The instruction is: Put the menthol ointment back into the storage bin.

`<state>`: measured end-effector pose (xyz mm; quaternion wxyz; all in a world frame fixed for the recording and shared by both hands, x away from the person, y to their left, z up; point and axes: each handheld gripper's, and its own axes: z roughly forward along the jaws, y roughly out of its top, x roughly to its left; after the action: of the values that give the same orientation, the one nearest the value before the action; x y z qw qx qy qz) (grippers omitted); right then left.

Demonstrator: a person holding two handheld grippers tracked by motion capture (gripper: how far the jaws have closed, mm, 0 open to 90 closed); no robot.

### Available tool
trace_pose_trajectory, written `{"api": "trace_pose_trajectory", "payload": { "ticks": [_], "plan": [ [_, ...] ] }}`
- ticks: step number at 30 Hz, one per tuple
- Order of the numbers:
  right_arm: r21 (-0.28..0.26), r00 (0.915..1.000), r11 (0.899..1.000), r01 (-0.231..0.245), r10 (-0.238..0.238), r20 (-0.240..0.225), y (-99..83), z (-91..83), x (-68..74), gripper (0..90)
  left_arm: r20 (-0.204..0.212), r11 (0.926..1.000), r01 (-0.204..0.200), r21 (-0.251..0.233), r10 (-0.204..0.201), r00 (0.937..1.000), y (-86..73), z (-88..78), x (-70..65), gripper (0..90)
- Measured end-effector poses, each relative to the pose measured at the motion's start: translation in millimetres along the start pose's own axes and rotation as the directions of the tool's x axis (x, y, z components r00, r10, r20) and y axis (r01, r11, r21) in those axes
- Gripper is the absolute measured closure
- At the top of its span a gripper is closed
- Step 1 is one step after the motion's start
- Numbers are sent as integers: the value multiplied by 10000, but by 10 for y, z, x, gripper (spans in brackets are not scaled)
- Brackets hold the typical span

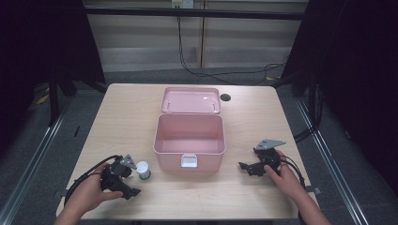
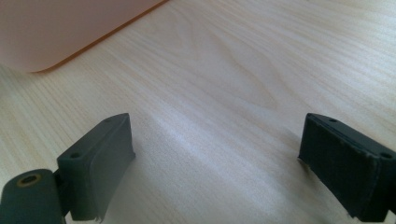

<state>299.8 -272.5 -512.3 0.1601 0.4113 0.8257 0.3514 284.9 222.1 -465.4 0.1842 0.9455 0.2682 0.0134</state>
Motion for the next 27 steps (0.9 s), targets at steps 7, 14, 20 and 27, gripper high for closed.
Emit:
{"api": "trace_pose_trajectory", "payload": {
  "ticks": [7,14,20,27],
  "plan": [
    [-1,10000,10000,2,-2,1,0,0,0,92,158,9988,25,493,-33,9999,159,-65,32,226],
    [1,10000,10000,2,-2,0,0,0,0,92,219,9964,-48,851,30,9998,252,-74,72,235],
    [0,10000,10000,2,-2,-1,0,0,0,92,312,9927,-115,1203,78,9995,363,-97,106,245],
    [1,10000,10000,1,-1,2,0,0,0,92,381,9908,-157,1346,107,9992,465,-106,118,272]
  ]
}}
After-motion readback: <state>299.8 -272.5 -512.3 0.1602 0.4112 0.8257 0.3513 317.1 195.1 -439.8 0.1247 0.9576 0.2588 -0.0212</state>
